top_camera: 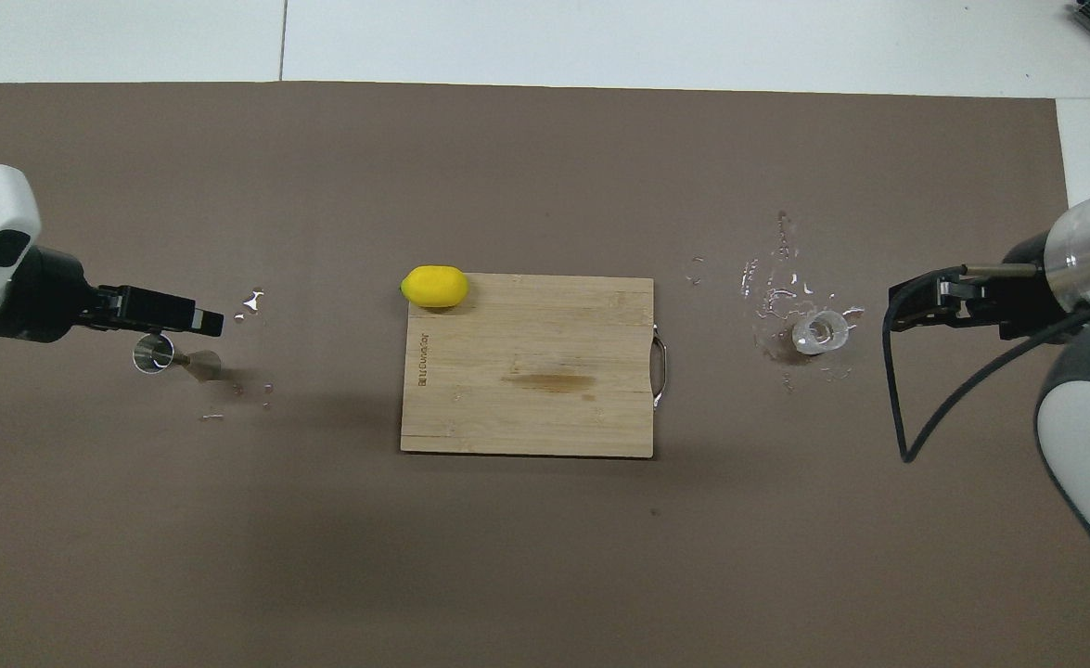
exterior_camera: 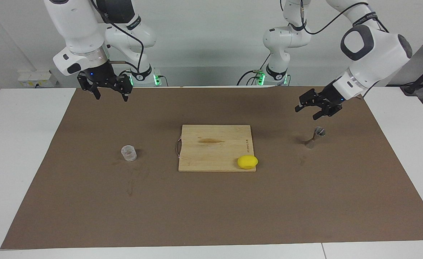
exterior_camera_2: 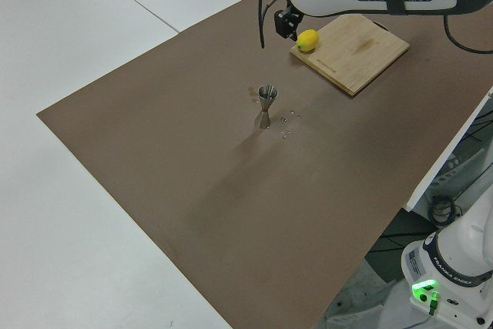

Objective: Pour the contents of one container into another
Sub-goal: 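Move the left gripper down toward the small metal cup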

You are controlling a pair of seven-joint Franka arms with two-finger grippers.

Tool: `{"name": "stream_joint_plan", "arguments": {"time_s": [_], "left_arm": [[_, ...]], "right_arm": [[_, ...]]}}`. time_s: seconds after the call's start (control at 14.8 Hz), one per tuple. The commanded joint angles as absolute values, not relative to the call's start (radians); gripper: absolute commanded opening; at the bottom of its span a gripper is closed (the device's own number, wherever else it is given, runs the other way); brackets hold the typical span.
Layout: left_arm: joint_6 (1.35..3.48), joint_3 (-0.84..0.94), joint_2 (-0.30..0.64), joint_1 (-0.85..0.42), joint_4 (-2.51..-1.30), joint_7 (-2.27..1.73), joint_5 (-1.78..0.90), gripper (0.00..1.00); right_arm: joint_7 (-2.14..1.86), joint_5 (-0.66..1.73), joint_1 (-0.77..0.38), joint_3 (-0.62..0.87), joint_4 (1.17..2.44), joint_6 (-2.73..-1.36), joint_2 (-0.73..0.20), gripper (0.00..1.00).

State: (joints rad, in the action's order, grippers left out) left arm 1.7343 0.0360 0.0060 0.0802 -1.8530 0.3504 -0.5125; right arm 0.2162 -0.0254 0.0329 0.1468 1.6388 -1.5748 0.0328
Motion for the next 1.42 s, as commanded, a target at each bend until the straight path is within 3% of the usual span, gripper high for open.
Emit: {"name": "stream_joint_plan", "arguments": {"time_s": [0.0, 0.74, 1.35], "left_arm": [[1.668, 0.043, 0.077, 0.153, -1.79, 0.484, -0.589, 1.0], [1.663, 0.043, 0.234, 0.299, -1.809, 1.3, -0.825, 1.0], [1.503, 0.044, 0.307, 0.481, -1.877, 1.738, -0.962, 1.0]], "right_arm": [[0.227, -0.008, 0.044, 0.152, 1.651, -1.569, 0.049, 1.0], [0.227, -0.008, 0.044, 0.152, 1.651, -1.569, 0.049, 1.0], [0.227, -0.008, 0.044, 0.152, 1.651, -1.569, 0.049, 1.0]]}}
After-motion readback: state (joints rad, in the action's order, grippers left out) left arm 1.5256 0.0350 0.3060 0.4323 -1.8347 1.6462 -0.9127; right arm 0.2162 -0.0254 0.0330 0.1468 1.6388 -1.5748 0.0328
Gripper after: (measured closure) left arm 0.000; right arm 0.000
